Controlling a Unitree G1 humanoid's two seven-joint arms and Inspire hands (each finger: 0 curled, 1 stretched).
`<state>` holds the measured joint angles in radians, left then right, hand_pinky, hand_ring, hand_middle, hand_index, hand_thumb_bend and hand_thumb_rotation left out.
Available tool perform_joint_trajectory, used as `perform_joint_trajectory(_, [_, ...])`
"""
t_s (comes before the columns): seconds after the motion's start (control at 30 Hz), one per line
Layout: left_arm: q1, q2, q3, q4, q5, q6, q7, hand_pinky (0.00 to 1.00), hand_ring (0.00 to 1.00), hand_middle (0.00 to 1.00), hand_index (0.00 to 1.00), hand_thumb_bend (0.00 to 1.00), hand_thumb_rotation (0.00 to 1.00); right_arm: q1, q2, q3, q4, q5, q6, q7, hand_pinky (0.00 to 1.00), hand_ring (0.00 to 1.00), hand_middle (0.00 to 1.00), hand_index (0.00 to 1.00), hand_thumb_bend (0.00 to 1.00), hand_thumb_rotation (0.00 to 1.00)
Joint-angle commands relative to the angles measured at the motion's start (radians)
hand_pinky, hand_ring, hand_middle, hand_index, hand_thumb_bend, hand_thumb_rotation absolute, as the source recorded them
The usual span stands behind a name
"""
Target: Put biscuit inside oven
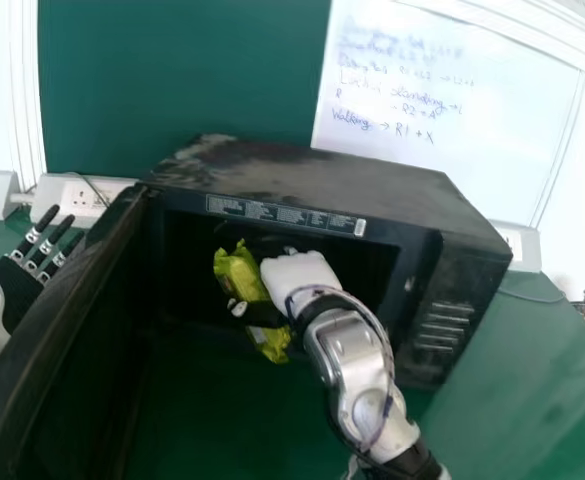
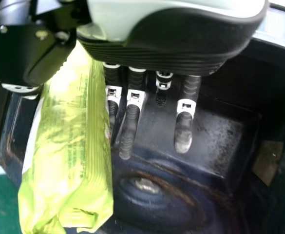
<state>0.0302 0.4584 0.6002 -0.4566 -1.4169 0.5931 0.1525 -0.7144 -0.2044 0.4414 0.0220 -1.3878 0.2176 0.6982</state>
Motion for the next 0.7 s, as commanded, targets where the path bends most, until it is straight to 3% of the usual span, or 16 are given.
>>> perform_joint_trajectory(0.0, [0.004,0.001,-0.008,-0.001,-0.002,-0.007,-0.012,1.0,0.95,0.88,0.82,0.08,0.63,-0.037,-0.003,0.005,0.027,0.014,0.009,-0.039,0.29,0.32,0.47,0.49,0.53,0.0])
perform_joint_trajectory(0.2, [0.008,0.006,-0.004,0.001,0.002,-0.009,-0.027,1.0,0.98,0.93,0.86,0.07,0.63,-0.066,-0.002,0.009,0.099,0.057,0.009,-0.106,0.27,0.31,0.47,0.49,0.53,0.0])
perform_joint_trajectory(0.27, [0.008,0.006,-0.003,-0.001,-0.002,-0.009,-0.023,1.0,0.99,0.94,0.87,0.07,0.63,-0.074,0.004,0.004,0.126,0.081,0.014,-0.131,0.33,0.38,0.47,0.5,0.53,0.0])
perform_joint_trajectory(0.3, [0.007,0.005,-0.003,-0.003,-0.008,-0.009,-0.017,1.0,1.0,0.95,0.89,0.07,0.63,-0.081,0.004,0.004,0.148,0.097,0.012,-0.146,0.41,0.46,0.48,0.49,0.53,0.0])
perform_joint_trajectory(0.37, [0.008,0.002,-0.004,-0.008,-0.012,-0.01,-0.01,1.0,1.0,0.96,0.9,0.07,0.62,-0.093,0.0,0.009,0.179,0.118,0.008,-0.167,0.45,0.48,0.45,0.51,0.53,0.0])
perform_joint_trajectory(0.5, [0.013,0.0,-0.003,-0.009,-0.025,-0.01,-0.014,1.0,1.0,0.96,0.92,0.06,0.66,-0.117,-0.005,0.026,0.27,0.147,0.006,-0.223,0.28,0.33,0.47,0.49,0.53,0.0])
perform_joint_trajectory(0.53, [0.015,0.0,-0.004,-0.013,-0.025,-0.011,-0.013,1.0,1.0,0.96,0.91,0.06,0.66,-0.121,-0.007,0.031,0.287,0.153,0.005,-0.238,0.34,0.4,0.46,0.51,0.53,0.0])
perform_joint_trajectory(0.57, [0.017,-0.002,-0.005,-0.017,-0.026,-0.013,-0.009,1.0,1.0,0.95,0.89,0.06,0.66,-0.124,-0.008,0.036,0.3,0.157,0.007,-0.244,0.3,0.35,0.47,0.5,0.53,0.0])
perform_joint_trajectory(0.6, [0.019,-0.003,-0.005,-0.02,-0.027,-0.015,-0.007,1.0,1.0,0.94,0.88,0.07,0.65,-0.126,-0.006,0.038,0.311,0.163,0.012,-0.252,0.36,0.41,0.46,0.51,0.53,0.0])
perform_joint_trajectory(0.67, [0.022,-0.003,-0.005,-0.026,-0.034,-0.016,0.004,1.0,1.0,0.93,0.85,0.07,0.63,-0.127,-0.007,0.044,0.329,0.173,0.015,-0.275,0.38,0.43,0.44,0.53,0.53,0.0])
